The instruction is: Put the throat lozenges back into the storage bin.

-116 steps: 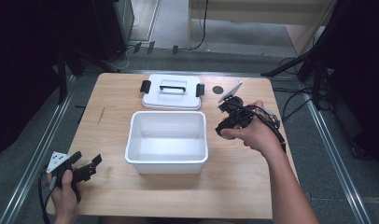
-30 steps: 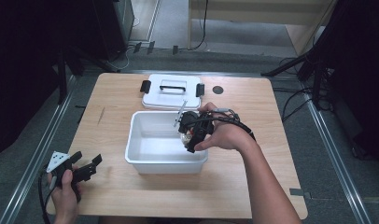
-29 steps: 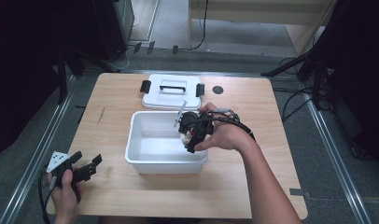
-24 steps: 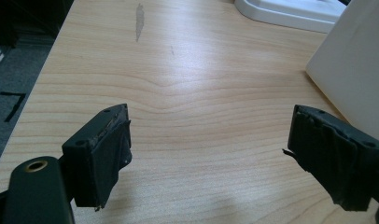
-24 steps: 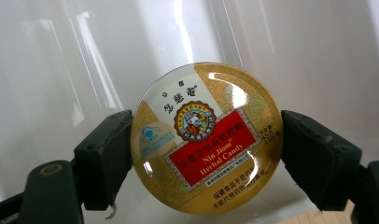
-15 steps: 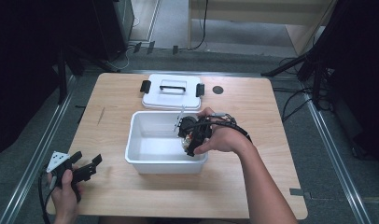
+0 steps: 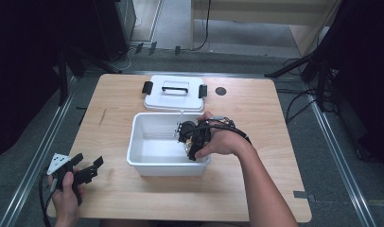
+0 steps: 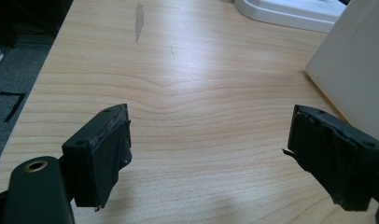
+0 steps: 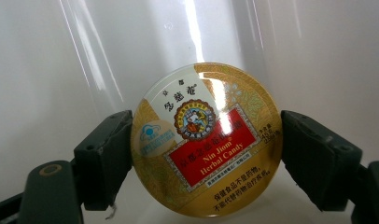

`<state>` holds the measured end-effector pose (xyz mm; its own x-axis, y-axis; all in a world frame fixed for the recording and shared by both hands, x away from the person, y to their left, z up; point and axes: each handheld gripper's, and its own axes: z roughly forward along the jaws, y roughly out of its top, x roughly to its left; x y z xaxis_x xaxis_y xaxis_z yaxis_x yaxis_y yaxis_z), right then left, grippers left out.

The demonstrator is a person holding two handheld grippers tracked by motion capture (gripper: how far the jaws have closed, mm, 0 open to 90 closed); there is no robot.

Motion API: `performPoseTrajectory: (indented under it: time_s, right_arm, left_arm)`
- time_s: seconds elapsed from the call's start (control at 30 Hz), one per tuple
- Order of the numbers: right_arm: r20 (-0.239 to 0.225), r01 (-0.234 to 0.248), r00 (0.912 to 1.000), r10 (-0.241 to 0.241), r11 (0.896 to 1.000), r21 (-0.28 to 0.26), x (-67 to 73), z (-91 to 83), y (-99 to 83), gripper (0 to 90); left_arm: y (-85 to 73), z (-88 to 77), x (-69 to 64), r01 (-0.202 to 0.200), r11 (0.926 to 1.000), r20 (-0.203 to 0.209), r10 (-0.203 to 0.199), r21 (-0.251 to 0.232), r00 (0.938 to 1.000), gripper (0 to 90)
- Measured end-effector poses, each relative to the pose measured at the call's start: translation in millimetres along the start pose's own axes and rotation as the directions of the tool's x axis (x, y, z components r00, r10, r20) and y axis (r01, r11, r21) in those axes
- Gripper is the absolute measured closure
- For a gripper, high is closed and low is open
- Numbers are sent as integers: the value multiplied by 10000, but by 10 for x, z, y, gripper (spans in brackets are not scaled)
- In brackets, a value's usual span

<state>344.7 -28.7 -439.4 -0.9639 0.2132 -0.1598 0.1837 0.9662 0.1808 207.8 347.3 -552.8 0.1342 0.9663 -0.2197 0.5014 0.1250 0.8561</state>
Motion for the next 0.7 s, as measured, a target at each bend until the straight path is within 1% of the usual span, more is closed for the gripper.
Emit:
performPoseTrajectory:
  time_s: [0.2,0.53,0.7]
  right_arm:
    - [89,214,9997,-215,9997,112,4,34,15,210]
    - [74,269,9996,-270,9996,131,26,32,10,206]
    - [-2,239,9997,-239,9997,112,26,30,5,186]
  left_arm:
    - [0,2,1,3,10000,13,-3,6,10000,139]
    - [2,2,0,2,10000,-3,-2,31,10000,139]
    - [2,3,0,2,10000,0,-2,21,10000,139]
